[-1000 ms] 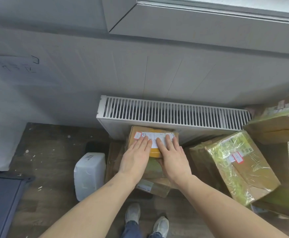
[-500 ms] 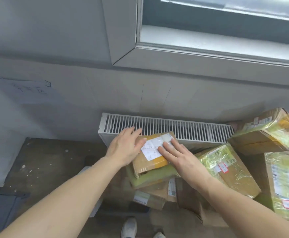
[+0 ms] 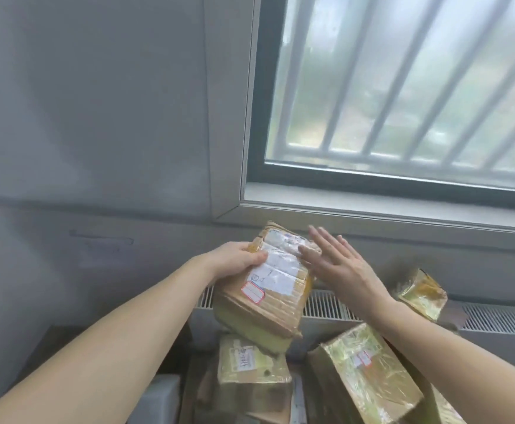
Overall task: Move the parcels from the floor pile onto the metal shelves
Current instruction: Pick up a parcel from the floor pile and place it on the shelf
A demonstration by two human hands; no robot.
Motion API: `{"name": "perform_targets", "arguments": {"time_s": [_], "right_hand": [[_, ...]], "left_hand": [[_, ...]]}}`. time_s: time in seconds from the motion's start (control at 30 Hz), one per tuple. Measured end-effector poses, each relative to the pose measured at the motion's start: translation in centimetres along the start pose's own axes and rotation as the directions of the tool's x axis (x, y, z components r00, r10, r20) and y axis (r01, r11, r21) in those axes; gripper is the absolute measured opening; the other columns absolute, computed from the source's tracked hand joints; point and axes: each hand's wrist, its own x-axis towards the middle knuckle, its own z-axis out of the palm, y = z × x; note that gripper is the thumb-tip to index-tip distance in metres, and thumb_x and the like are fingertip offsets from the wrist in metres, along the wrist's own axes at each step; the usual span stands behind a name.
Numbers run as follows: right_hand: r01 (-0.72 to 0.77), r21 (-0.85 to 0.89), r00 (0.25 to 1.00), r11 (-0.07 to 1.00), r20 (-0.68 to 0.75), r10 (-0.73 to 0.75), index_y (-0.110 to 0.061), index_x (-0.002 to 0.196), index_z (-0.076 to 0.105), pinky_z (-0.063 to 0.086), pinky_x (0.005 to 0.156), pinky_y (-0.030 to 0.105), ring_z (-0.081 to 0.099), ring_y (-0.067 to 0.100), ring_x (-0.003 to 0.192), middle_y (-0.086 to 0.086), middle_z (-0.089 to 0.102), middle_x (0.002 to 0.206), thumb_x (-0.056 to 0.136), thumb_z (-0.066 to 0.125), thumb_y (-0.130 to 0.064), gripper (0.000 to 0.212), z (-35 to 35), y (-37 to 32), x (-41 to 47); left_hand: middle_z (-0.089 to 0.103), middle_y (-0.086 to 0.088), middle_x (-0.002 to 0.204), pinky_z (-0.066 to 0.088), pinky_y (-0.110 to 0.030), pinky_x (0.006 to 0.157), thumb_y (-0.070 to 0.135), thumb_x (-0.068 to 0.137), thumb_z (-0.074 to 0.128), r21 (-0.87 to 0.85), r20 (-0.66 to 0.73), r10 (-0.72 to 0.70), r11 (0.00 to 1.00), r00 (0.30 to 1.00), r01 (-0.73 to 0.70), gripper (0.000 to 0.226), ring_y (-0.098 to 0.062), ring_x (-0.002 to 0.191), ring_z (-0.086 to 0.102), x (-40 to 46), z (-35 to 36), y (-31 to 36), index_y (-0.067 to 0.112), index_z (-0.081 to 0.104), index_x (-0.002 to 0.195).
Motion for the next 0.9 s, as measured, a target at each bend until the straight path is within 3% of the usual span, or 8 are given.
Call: {"name": "perform_targets", "arguments": {"time_s": [0.03,0.07,0.1,0.17,0.23,0.33,0.73,0.9], "right_hand": [[-0.205,0.094,0.975,0.974,-0.071,0.212,-0.021,0.146,0.045,0.033,0.114,0.042,0.029,0.026,0.146,0.007,0.025,0.16,0.087,0.069,-0.011,0.064,-1.0,-0.6,0.5],[-0.419,0.268,0.89,0.867,-0.068,0.451,-0.023,0.147,0.043,0.032,0.113,0.034,0.031,0.021,0.144,0.003,0.026,0.161,0.091,0.065,-0.011,0.062,-2.1,-1.3,0.9],[-0.567,0.474,0.774,0.674,0.028,0.632,-0.025,0.149,0.04,0.029,0.113,0.03,0.032,0.015,0.143,-0.002,0.028,0.16,0.095,0.059,-0.015,0.057,-2.9,-2.0,1.4],[-0.637,0.744,0.623,0.202,0.343,0.703,-0.03,0.149,0.037,0.028,0.117,0.034,0.038,0.01,0.139,-0.009,0.036,0.155,0.1,0.051,-0.032,0.051,-4.3,-3.5,2.3],[-0.593,0.805,0.636,-0.007,0.474,0.609,-0.037,0.144,0.041,0.041,0.106,0.028,0.051,0.003,0.125,-0.018,0.049,0.141,0.1,0.05,-0.043,0.045,-5.2,-5.0,2.7],[-0.533,0.846,0.703,0.015,0.433,0.564,-0.039,0.129,0.055,0.046,0.084,0.014,0.06,-0.007,0.103,-0.022,0.064,0.12,0.102,0.048,-0.038,0.028,-6.3,-6.8,2.8],[-0.502,0.864,0.722,0.043,0.391,0.571,-0.04,0.123,0.062,0.047,0.102,0.034,0.062,0.002,0.11,-0.021,0.069,0.114,0.101,0.046,-0.041,0.027,-8.0,-7.1,1.3],[-0.527,0.847,0.706,0.068,0.391,0.591,-0.039,0.127,0.059,0.047,0.102,0.037,0.061,0.004,0.11,-0.02,0.067,0.116,0.1,0.045,-0.045,0.031,-8.3,-7.1,0.8]], "left_hand": [[0.072,0.008,0.11,0.053,-0.036,0.095,0.046,0.093,0.062,0.006,-0.088,0.03,1.0,0.996,-0.029,0.03,-0.016,0.098,0.07,-0.8,0.2,0.7,0.029,0.067,0.117],[0.07,0.012,0.112,0.051,-0.035,0.097,0.05,0.091,0.061,0.019,-0.183,0.057,0.998,0.981,-0.055,0.033,-0.016,0.101,0.068,-1.7,0.4,1.4,0.032,0.065,0.119],[0.067,0.016,0.114,0.048,-0.033,0.098,0.054,0.091,0.06,0.042,-0.281,0.081,0.997,0.956,-0.072,0.036,-0.015,0.105,0.065,-2.5,0.7,2.0,0.034,0.062,0.121],[0.065,0.016,0.115,0.047,-0.034,0.098,0.057,0.092,0.056,0.082,-0.437,0.117,0.993,0.892,-0.09,0.038,-0.018,0.11,0.062,-4.2,1.3,3.3,0.035,0.059,0.123],[0.068,0.012,0.112,0.048,-0.04,0.099,0.06,0.091,0.054,0.079,-0.508,0.13,0.991,0.851,-0.105,0.04,-0.021,0.108,0.062,-5.4,2.0,4.2,0.035,0.059,0.122],[0.07,0.012,0.109,0.05,-0.044,0.098,0.066,0.087,0.053,0.055,-0.548,0.122,0.992,0.828,-0.109,0.044,-0.022,0.105,0.064,-6.7,2.7,4.9,0.038,0.059,0.12],[0.067,0.004,0.119,0.05,-0.045,0.097,0.074,0.079,0.051,0.048,-0.605,0.092,0.996,0.791,-0.078,0.059,-0.027,0.111,0.061,-10.3,4.9,5.9,0.035,0.054,0.123],[0.064,0.001,0.125,0.05,-0.048,0.097,0.085,0.064,0.043,0.051,-0.577,0.078,0.997,0.813,-0.06,0.087,-0.029,0.113,0.061,-10.3,5.0,5.8,0.032,0.047,0.133]]}}
